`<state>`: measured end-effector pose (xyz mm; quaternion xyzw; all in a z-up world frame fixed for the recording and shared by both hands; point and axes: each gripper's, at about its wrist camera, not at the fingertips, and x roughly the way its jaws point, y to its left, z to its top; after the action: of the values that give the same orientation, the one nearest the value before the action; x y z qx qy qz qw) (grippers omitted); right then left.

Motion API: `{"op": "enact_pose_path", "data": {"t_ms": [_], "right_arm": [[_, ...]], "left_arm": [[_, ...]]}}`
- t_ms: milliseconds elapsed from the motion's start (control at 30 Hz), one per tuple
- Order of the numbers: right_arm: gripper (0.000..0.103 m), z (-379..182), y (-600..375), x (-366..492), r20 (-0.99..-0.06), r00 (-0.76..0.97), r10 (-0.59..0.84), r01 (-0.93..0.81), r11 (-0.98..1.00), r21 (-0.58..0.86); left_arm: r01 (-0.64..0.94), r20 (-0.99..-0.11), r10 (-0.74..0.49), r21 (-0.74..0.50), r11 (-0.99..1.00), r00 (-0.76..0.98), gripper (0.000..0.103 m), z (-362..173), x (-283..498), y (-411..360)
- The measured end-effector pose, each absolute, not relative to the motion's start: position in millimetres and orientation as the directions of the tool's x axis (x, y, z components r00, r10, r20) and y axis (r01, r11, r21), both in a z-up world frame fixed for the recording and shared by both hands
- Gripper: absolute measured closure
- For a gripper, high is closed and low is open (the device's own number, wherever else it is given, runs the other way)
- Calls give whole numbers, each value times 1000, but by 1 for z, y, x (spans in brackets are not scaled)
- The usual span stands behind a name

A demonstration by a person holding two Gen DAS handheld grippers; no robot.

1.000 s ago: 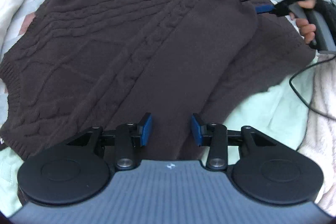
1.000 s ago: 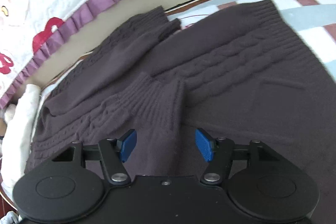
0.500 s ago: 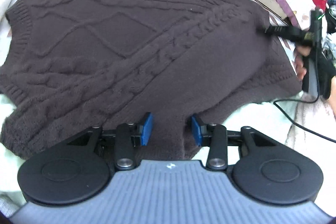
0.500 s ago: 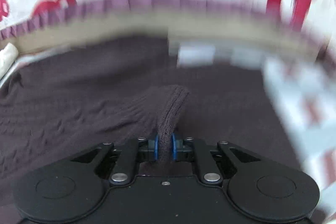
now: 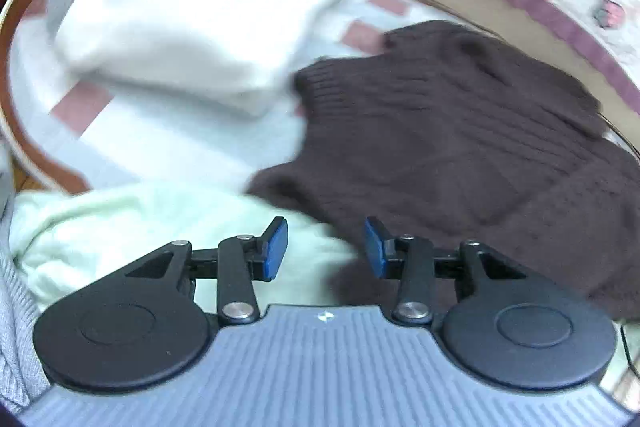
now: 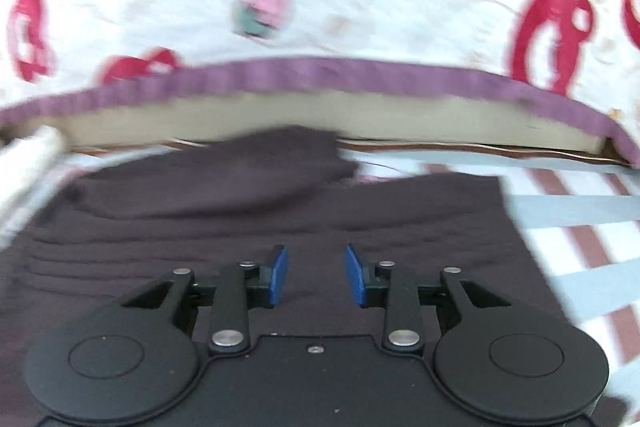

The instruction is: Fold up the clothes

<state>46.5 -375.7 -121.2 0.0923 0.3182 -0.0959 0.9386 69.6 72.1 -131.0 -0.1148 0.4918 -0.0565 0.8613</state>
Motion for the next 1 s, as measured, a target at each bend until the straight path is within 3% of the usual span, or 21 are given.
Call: {"op": "enact_pose_path", "data": {"t_ms": [167,233,333,400,433,467,500,600,667,800,900,967,1000], "right_arm": [[59,-133,-275,64,-621,695,363,-142,916,376],[59,-133,-238,59,-613,625,483,-281,872,401],[59,-134,-193,48,-610,518,600,-459,797,393],[57,-137,-174,40,-629,475,615,-516,774,367],[57,-140,-167,36,-641,458,616,-533,767,356],[57,-142,-164,32,-652,443,615,-544,763,349],[57,-144,-160,29,-664,427,615,-559,756,340],[57,-149,-146,19,-719,375,585,-642,723,253],[56,-151,-137,3,-750,378,543,-702,696,151],[47,-158,-137,-4,-753,373,542,-711,688,144],[47,-162,-140,2,-755,354,553,-683,704,196],[47,-162,-145,4,-750,341,567,-662,711,236],[47,-162,-147,4,-745,338,575,-651,715,256]], "left_arm": [[-170,-776,-355,-502,848,521,58,-158,80,104],[-199,-745,-397,-569,798,536,55,-166,86,111],[-190,-752,-413,-569,800,515,49,-176,102,107],[-199,-747,-414,-577,792,520,49,-183,108,106],[-201,-742,-412,-581,789,529,55,-187,111,104],[-199,-736,-408,-583,787,540,67,-191,113,103],[-179,-732,-387,-563,807,561,93,-192,115,100],[-118,-635,-272,-502,857,723,94,-168,96,101],[-126,-581,-274,-553,823,766,94,-158,85,111],[-194,-724,-157,-377,906,672,94,-175,88,109],[-230,-767,-129,-342,911,629,92,-185,89,106],[-203,-772,-121,-309,929,624,83,-175,93,98],[-193,-774,-117,-296,936,622,74,-170,94,95]]}}
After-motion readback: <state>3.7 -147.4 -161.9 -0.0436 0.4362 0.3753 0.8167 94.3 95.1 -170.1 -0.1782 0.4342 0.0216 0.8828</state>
